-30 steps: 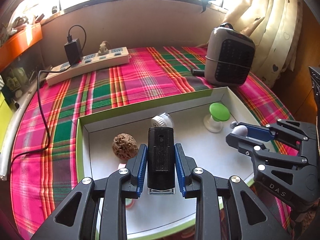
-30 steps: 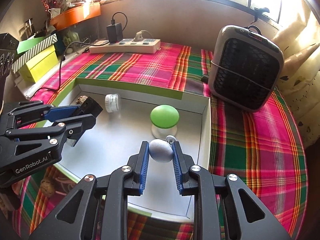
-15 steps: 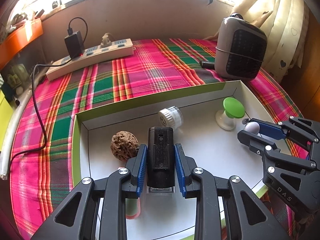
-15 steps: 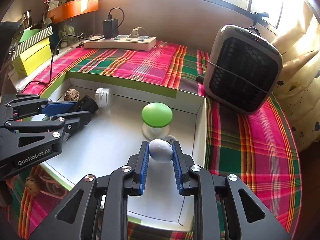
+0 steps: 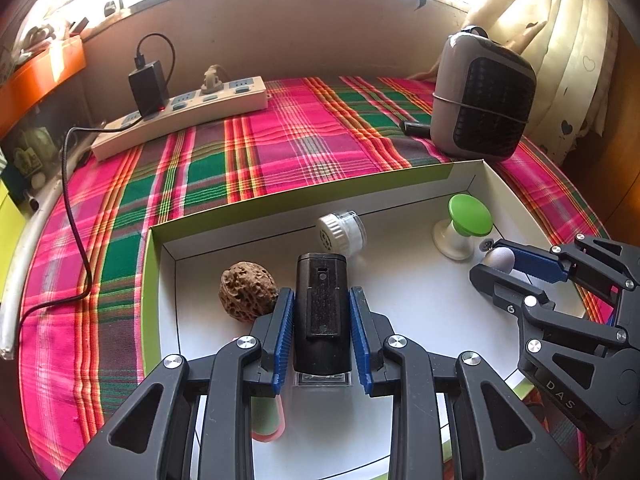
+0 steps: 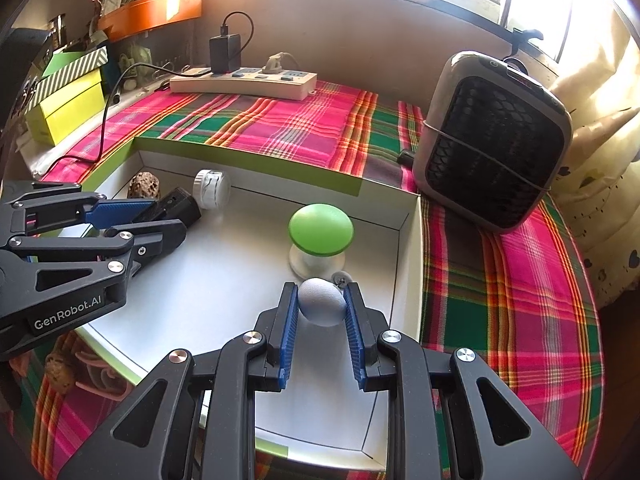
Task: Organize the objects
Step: 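Open both tools to release the flashlight and egg inside the box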
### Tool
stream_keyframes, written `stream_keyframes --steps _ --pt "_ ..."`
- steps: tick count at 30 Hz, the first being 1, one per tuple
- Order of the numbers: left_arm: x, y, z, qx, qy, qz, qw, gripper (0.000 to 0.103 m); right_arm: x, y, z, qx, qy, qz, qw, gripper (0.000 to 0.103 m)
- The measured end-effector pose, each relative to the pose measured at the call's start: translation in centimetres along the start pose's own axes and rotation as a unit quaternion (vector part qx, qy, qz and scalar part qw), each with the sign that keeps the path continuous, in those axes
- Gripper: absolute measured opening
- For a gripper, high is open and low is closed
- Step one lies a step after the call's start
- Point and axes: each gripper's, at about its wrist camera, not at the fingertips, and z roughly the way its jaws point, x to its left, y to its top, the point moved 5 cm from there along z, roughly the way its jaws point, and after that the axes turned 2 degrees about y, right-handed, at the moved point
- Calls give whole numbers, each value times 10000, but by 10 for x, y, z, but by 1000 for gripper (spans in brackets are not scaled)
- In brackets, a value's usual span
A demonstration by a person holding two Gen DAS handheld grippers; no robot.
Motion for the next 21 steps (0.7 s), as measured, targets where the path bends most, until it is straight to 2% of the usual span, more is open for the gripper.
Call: stream_keyframes --steps 17,21 --pt "0 0 1 -24 -53 -38 10000 26 0 0 1 -28 35 47 10000 24" --pt "1 -1 0 -30 -77 -39 10000 29 0 0 1 -36 32 51 10000 25"
